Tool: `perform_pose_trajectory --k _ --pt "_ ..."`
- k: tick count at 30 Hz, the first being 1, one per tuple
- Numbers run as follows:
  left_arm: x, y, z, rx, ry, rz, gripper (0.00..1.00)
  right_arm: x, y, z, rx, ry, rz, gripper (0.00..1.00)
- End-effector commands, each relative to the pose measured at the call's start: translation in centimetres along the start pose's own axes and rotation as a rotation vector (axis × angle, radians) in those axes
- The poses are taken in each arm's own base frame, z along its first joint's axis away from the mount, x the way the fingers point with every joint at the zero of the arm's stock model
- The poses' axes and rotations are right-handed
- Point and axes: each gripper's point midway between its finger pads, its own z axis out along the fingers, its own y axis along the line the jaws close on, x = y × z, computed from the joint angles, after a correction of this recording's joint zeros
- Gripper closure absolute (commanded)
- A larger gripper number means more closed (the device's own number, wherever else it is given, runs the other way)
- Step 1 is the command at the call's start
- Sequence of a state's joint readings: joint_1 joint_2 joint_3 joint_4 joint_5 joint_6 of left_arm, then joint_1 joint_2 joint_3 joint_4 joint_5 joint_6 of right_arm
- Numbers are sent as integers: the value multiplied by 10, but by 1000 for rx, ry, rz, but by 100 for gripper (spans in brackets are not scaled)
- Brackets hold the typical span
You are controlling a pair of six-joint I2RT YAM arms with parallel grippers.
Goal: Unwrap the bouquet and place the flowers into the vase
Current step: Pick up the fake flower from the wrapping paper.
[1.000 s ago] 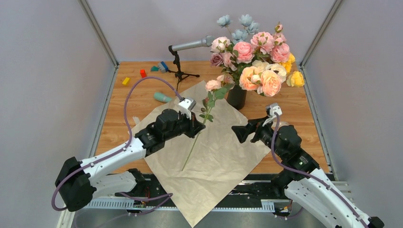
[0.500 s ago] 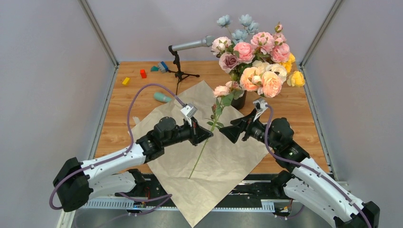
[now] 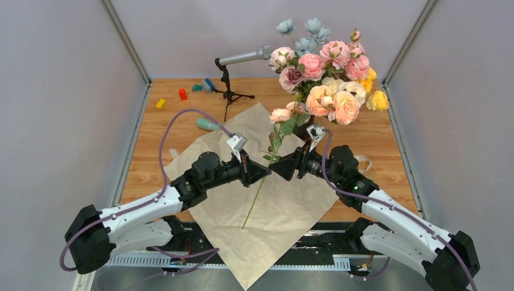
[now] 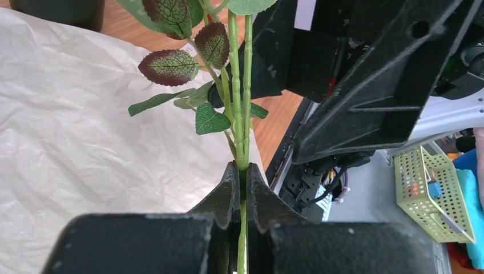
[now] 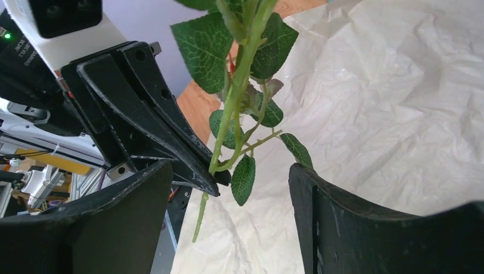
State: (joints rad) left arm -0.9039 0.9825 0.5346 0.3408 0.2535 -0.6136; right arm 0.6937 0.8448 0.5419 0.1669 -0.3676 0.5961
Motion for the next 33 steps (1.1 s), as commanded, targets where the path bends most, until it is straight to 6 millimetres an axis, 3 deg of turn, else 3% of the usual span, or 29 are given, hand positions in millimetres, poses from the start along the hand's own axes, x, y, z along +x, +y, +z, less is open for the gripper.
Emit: perform_pose_trajectory --k 1,7,15,26,33 --pt "-18 -16 -2 59 -72 17 100 -20 14 11 -37 -55 31 26" --pt "-18 -15 -2 56 -71 20 100 -16 13 20 -36 -58 82 31" --pt "-14 -14 -2 58 -59 20 100 -27 6 27 14 -112 96 40" --pt "-12 -9 0 31 -49 21 100 -30 15 38 -27 -89 68 55" --pt "-5 -2 2 2 -23 10 100 -31 14 39 -20 -85 54 77"
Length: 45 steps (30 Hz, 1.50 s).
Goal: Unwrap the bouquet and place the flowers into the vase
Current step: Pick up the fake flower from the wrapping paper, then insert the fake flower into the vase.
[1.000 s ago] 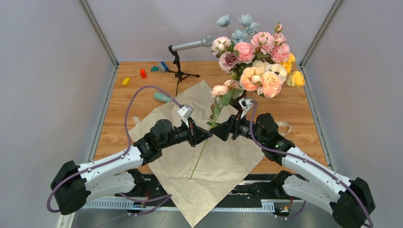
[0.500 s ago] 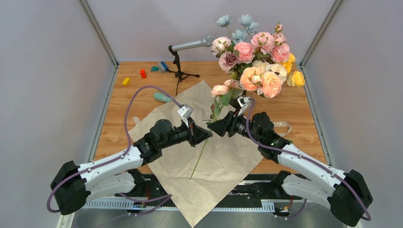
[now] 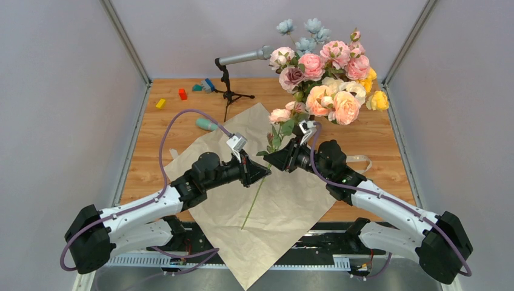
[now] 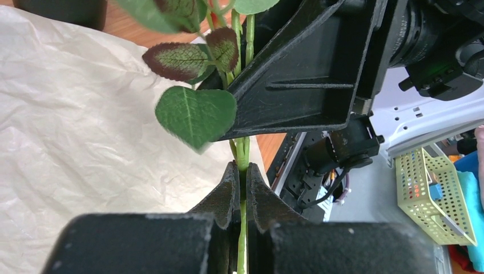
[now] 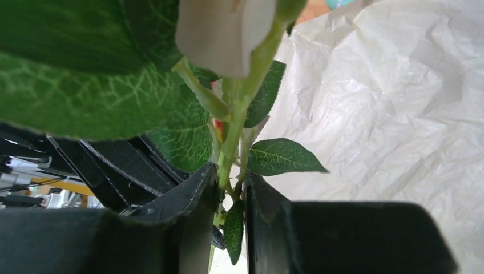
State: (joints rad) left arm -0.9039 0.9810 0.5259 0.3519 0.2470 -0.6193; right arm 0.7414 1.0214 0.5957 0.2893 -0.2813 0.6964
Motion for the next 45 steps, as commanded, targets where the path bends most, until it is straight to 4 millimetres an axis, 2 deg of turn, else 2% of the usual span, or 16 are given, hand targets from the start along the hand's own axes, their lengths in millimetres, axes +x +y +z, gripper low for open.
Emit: perform_pose_trajectory --k 1,5,8,9,10,14,18,23,26,27,32,33,34,36,40,45 --pt "-5 -3 2 5 -15 13 100 -22 21 4 -54 -58 -42 81" --pt "-6 -2 2 -5 -16 11 100 -21 18 5 -48 -53 -49 100" --pt "-5 1 2 -25 -8 6 100 -20 17 6 -47 -51 -68 100" --pt "-5 3 2 -33 -5 6 96 -19 17 6 -47 -49 -80 100" --pt "-4 5 2 -48 3 7 92 -18 17 6 -45 -47 -93 100" --pt "-3 10 1 -87 26 21 55 -12 15 7 -31 -26 -162 100" --pt "-7 17 -5 -145 50 56 28 -3 16 8 -12 7 -247 100" --pt "-23 19 -18 -200 73 114 4 12 23 7 19 55 -377 100" --pt "-35 33 -31 -264 93 111 1 14 28 4 45 64 -466 100" --pt "-48 34 -34 -283 76 128 0 12 31 3 51 61 -490 100" --pt "-67 58 -57 -385 151 192 0 -16 41 -5 135 26 -609 100" --pt "-79 58 -60 -396 140 201 0 -21 39 -7 159 24 -633 100" --pt "-81 71 -69 -440 160 197 0 -33 44 -9 174 5 -660 100" --pt "-100 81 -80 -490 148 196 0 -50 47 -13 213 -22 -711 100" --pt "-122 106 -102 -607 127 195 0 -91 60 -22 272 -102 -824 100" --pt "-138 141 -127 -775 85 190 0 -143 83 -30 335 -211 -935 100"
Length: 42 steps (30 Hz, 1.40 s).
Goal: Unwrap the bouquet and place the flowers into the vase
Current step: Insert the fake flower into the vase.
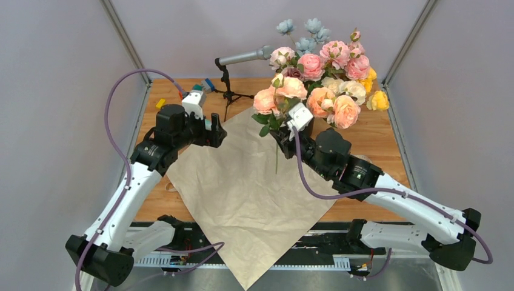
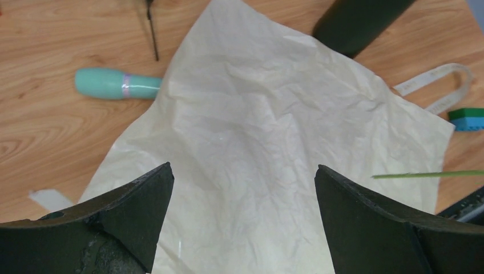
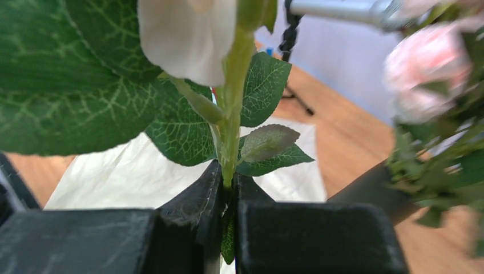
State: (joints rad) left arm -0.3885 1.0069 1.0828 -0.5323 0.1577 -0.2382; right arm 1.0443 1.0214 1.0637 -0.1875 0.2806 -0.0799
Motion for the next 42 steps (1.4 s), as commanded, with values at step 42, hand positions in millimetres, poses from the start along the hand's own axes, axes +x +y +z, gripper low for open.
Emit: perform_pose_trajectory --k 42 --pt "21 78 -5 -338 21 88 0 -146 -115 57 435 -255 -513 100"
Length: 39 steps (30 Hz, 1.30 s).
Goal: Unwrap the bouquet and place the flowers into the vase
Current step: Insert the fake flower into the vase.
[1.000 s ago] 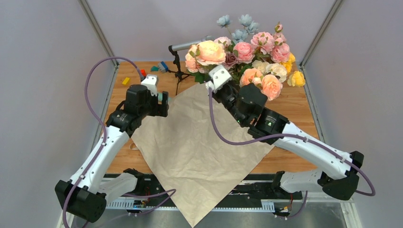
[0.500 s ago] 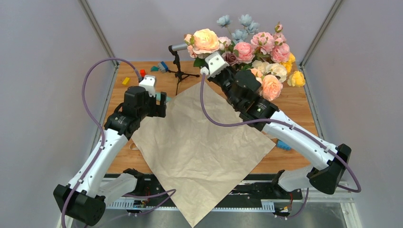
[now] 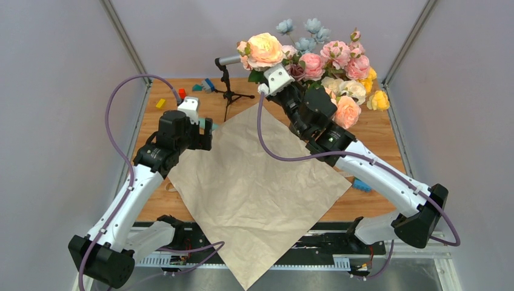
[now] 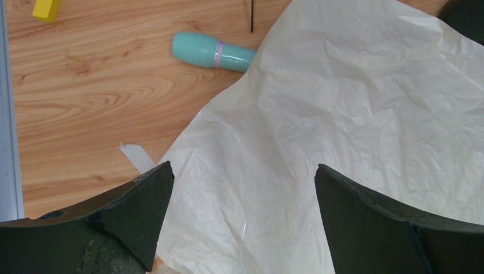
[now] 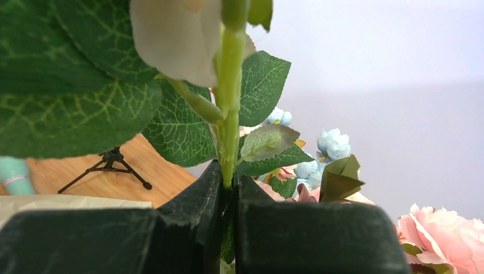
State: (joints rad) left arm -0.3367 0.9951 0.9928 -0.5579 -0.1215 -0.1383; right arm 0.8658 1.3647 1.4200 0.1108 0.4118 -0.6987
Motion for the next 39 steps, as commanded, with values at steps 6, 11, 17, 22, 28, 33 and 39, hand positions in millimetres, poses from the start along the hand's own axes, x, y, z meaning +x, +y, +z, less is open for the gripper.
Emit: perform_pose_trajectory --k 6,11,17,22,28,33,39 --pt "-8 2 -1 -3 -37 11 0 -16 -24 2 80 -38 -24 100" --pt "-9 2 -1 -3 -37 11 0 -12 -24 2 86 -28 -44 100" --pt "-9 3 -1 -4 -39 12 0 -5 -22 2 96 -14 -76 100" --pt "-8 3 -1 -6 -39 12 0 2 -20 2 103 -5 -109 100" --pt "-8 3 -2 -7 -40 12 0 9 -18 1 109 -1 -150 100" --pt "-8 4 -2 -9 -39 12 0 10 -20 0 122 -4 -185 100" --pt "-8 4 -2 -9 -40 12 0 5 -25 -2 130 -20 -217 100"
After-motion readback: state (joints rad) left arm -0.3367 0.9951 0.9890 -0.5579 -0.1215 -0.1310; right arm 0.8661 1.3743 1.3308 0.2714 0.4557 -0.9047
